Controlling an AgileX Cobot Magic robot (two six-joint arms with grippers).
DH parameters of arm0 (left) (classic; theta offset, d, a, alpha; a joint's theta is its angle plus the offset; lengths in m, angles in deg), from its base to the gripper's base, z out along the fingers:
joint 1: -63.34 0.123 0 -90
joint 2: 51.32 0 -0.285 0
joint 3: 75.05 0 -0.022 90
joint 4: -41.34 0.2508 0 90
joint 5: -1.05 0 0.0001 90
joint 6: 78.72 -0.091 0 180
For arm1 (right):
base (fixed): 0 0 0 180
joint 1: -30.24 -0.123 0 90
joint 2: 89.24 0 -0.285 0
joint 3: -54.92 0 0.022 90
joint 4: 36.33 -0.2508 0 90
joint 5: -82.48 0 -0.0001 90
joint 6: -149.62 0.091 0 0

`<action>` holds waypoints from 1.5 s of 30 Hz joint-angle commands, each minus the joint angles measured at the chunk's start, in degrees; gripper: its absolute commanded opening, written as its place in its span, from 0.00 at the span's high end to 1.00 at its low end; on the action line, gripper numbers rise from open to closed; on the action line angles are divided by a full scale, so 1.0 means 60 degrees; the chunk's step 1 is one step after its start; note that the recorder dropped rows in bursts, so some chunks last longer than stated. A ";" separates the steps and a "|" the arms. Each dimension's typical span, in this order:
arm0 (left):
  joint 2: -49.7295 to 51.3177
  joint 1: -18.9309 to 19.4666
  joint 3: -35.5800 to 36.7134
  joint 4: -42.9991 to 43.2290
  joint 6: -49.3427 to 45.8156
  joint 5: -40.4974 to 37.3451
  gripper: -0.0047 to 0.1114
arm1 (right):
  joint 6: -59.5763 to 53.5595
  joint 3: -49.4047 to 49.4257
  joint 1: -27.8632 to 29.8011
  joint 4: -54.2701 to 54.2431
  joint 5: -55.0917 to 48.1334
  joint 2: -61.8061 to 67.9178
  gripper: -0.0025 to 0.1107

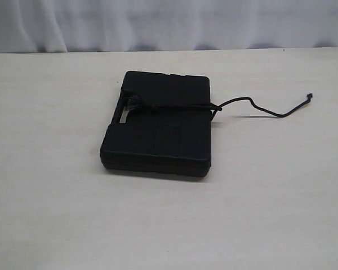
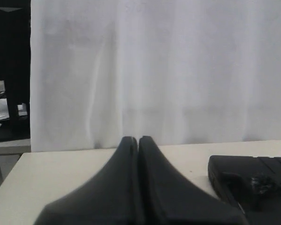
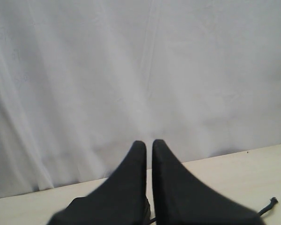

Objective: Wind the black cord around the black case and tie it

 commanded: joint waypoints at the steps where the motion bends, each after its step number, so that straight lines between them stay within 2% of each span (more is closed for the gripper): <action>1: -0.0489 0.0289 0.0024 0.0045 -0.0001 -0.0423 0.96 | 0.0040 0.0048 0.0034 0.0003 -0.0022 -0.0045 0.94; 6: -0.1443 0.0289 0.0024 0.0067 0.0017 -0.1210 0.96 | 0.0040 0.0048 0.0034 0.0003 -0.0022 -0.0045 0.94; 14: -0.1443 0.0289 0.0024 0.0096 -0.0040 -0.2063 0.96 | 0.0040 0.0048 0.0034 0.0003 -0.0040 -0.0065 0.94; 22: -0.1443 0.0289 0.0024 0.0096 -0.0507 -0.3671 0.96 | 0.0040 0.0048 0.0034 0.0003 -0.0040 -0.0065 0.94; 27: -0.1443 0.0289 0.0024 0.0061 -0.0784 -0.3692 0.96 | 0.0040 0.0048 0.0034 0.0003 -0.0040 -0.0065 0.94; 31: -0.1443 0.0289 0.0024 0.0097 -0.1154 -0.4213 0.96 | 0.0040 0.0048 0.0034 0.0003 -0.0040 -0.0065 0.94; 45: -0.1443 0.0289 0.0024 0.0023 -0.1152 -0.4149 0.96 | 0.0040 0.0048 0.0034 0.0003 -0.0040 -0.0065 0.94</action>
